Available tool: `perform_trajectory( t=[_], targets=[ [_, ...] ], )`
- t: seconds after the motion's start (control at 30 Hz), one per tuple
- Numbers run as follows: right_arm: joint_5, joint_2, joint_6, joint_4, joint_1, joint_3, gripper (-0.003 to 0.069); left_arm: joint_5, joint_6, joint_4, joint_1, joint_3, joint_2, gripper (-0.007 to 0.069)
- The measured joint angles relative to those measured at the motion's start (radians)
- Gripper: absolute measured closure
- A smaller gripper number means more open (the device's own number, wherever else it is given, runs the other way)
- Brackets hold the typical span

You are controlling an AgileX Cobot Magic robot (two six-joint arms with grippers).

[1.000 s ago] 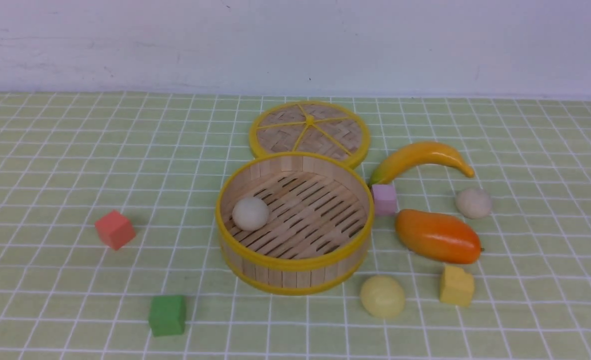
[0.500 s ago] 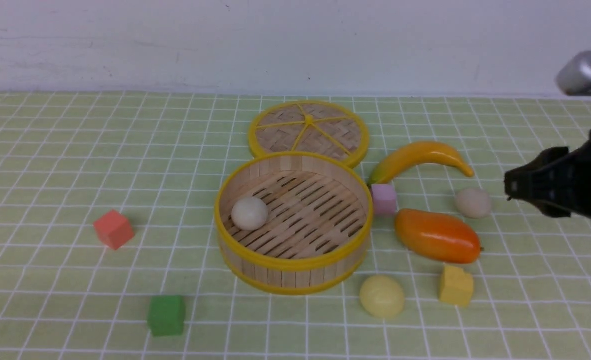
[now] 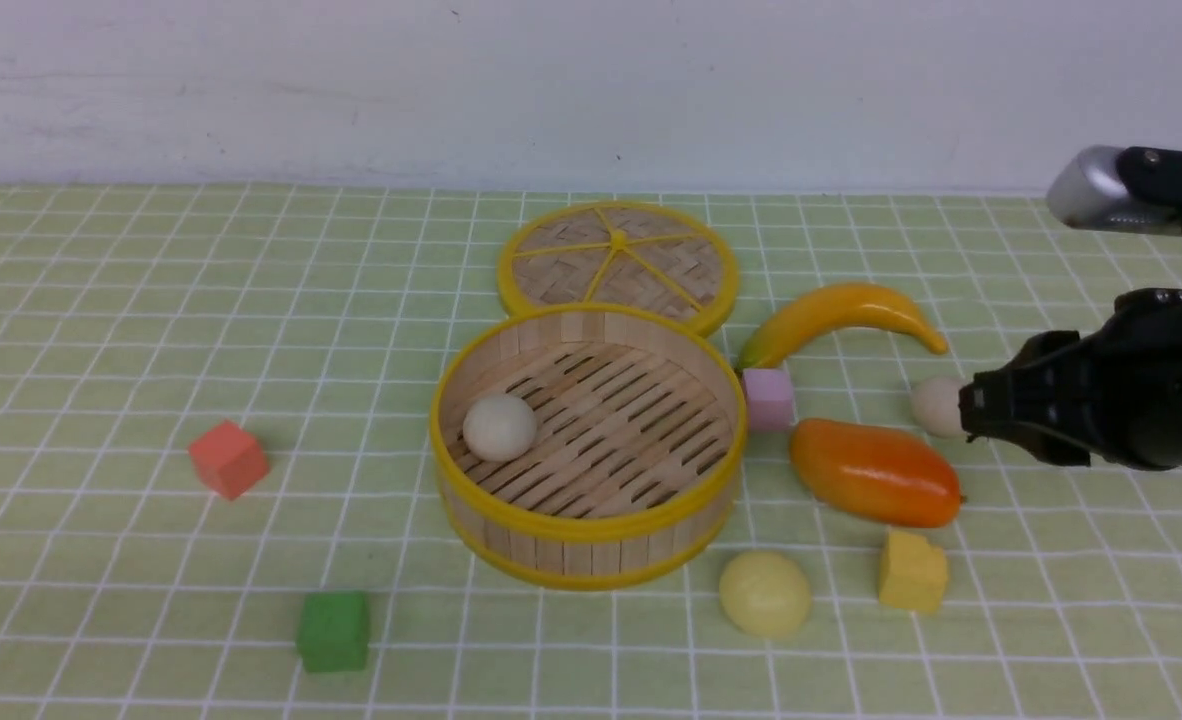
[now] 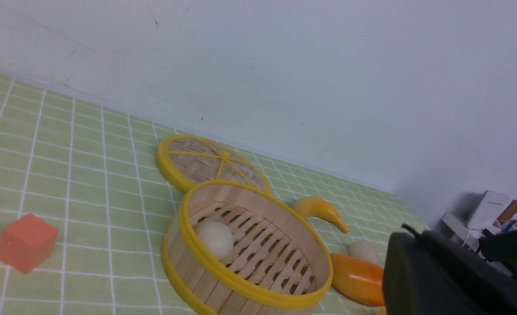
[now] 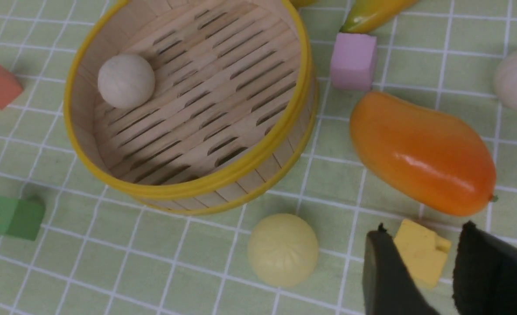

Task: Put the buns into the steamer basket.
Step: Use the right arm to grab a steamed stuffed bun

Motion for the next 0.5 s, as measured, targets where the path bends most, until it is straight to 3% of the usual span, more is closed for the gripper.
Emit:
perform_trajectory(
  t=[0.27,0.5],
  targets=[
    [0.001,0.0,0.0,0.026,0.0,0.0,0.042,0.0,0.0,0.034,0.041,0.062,0.0,0.0634],
    [0.01,0.002,-0.03,0.03,0.001,0.0,0.042,-0.002,0.0,-0.072,0.313,0.08,0.0,0.063]
  ],
)
